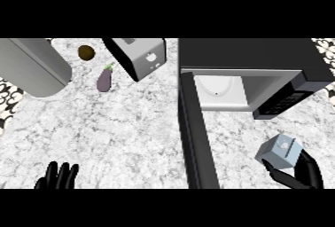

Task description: Pick up the milk, place it into the microwave and close the microwave

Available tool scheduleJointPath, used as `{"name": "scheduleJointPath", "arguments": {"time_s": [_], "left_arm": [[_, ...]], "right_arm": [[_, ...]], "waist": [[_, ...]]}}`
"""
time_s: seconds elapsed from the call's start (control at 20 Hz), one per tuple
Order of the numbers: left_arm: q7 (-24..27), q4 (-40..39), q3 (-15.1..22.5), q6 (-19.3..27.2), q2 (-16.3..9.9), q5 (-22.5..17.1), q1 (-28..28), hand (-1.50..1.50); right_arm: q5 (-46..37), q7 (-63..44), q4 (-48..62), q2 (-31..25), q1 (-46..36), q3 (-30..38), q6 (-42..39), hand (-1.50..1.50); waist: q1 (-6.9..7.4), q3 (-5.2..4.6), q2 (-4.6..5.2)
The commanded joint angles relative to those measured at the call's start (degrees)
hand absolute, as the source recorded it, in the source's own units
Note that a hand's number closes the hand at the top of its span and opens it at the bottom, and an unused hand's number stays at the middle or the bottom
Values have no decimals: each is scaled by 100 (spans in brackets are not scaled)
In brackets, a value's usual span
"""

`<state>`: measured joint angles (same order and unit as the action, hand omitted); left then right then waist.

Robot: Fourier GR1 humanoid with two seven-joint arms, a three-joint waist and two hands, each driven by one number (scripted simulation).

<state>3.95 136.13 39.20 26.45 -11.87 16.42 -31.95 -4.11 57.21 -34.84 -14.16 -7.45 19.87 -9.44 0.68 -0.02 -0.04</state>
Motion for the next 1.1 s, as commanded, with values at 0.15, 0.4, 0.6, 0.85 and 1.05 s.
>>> {"name": "scheduleJointPath", "arguments": {"time_s": [0.15, 0.4, 0.6, 0.85, 1.05], "left_arm": [[299, -158, 48, 117, -9, -155, -124, -150], [1, 609, 111, 92, -318, -41, -376, -150], [90, 75, 263, 202, -84, 27, -114, -150], [324, -9, 44, 233, -220, -348, -256, -150], [154, 609, -285, 119, -607, -658, -443, -150]], "right_arm": [[182, 493, -292, 214, -32, -410, -1073, 150], [285, 353, -1226, 407, 474, -759, -987, 150], [245, 529, -1305, 228, 607, -1086, -1368, 150], [147, 116, -1834, 635, 750, -1489, -760, 150], [279, -281, -2439, 655, 835, -1508, -520, 150]], "waist": [[-6, 2, -14], [-51, 0, -32], [-61, 7, -10], [-48, -2, -16], [-52, -2, -16]]}}
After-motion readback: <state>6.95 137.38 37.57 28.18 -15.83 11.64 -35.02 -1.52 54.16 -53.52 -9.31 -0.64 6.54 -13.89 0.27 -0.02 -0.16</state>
